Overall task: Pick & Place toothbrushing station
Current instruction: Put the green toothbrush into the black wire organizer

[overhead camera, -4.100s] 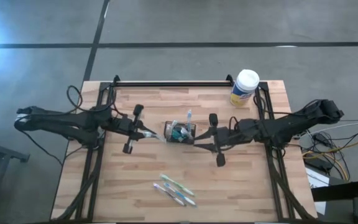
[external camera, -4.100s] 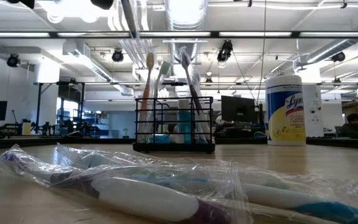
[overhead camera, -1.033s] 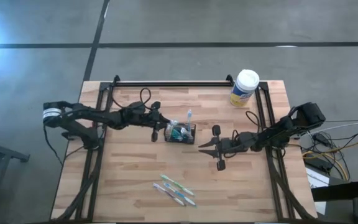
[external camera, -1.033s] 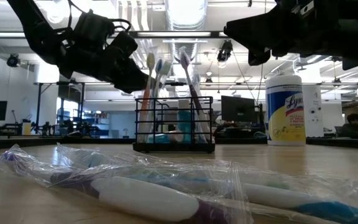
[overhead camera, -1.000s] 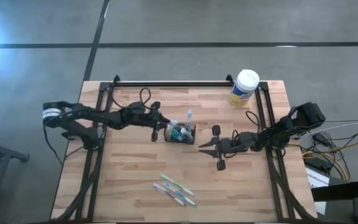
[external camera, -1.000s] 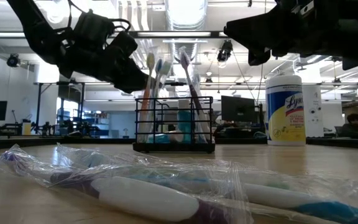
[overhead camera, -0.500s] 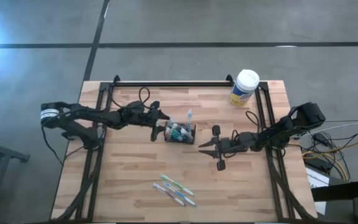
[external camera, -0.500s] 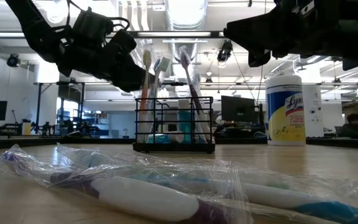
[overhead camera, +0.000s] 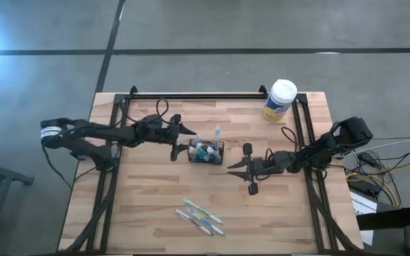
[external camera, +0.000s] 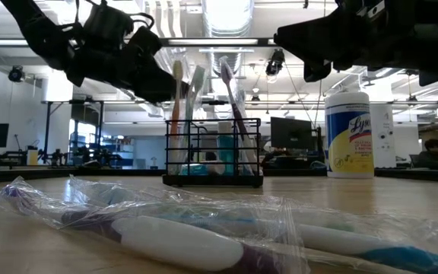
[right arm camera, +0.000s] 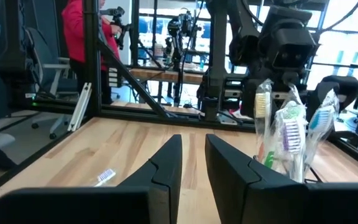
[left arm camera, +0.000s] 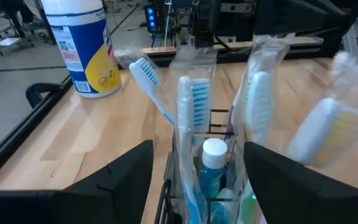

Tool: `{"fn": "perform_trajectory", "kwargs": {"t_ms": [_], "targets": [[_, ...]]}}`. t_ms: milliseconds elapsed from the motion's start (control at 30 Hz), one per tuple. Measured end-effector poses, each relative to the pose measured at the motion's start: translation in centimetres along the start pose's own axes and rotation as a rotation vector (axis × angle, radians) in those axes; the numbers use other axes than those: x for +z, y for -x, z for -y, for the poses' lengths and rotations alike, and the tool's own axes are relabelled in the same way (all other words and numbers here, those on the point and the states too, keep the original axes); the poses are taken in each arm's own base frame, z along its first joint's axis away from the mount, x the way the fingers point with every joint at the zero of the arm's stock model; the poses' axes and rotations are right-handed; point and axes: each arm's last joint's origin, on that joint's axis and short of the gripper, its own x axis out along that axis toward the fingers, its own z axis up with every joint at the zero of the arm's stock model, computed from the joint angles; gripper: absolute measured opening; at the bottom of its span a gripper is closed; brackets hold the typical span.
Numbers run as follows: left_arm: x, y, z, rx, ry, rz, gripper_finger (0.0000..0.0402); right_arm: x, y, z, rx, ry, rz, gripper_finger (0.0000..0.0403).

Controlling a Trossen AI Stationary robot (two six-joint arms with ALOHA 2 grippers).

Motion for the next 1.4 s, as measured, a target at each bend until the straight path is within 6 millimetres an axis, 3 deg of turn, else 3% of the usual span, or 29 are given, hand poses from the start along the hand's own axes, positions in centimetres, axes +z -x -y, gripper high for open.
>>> {"fn": "perform_trajectory", "kwargs": {"t_ms": [200, 567, 833, 967, 1100, 1267, 1400], "targets": [[0.9, 1.4, 0.3, -0.002, -0.017, -0.012, 0.0255, 1.0, 0.2, 0.1, 0.001, -0.064, 0.042, 0.0067], [3.6, 5.2, 1.0, 0.0, -0.036, 0.056, 0.0255, 5.0, 1.6, 0.3, 0.078, -0.092, 0.078, 0.0058], [5.3, 8.3, 2.0, -0.111, -0.031, 0.147, 0.0245, 8.7, 0.9, 0.4, 0.083, -0.097, -0.104, 0.0058], [5.8, 9.5, 2.7, -0.204, 0.024, 0.173, 0.0211, 9.5, 0.2, 0.1, 0.088, -0.084, -0.214, 0.0058], [5.2, 10.3, 3.5, -0.239, 0.062, 0.164, 0.0144, 9.4, -0.5, -0.5, 0.083, -0.098, -0.287, 0.0058], [3.9, 11.5, 4.5, -0.278, 0.031, 0.195, 0.003, 8.0, -1.0, -2.0, 0.114, -0.113, -0.396, 0.0058], [2.8, 12.6, 5.0, -0.287, 0.033, 0.238, 0.001, 6.1, -1.4, -3.6, 0.101, -0.079, -0.467, 0.0058]]}}
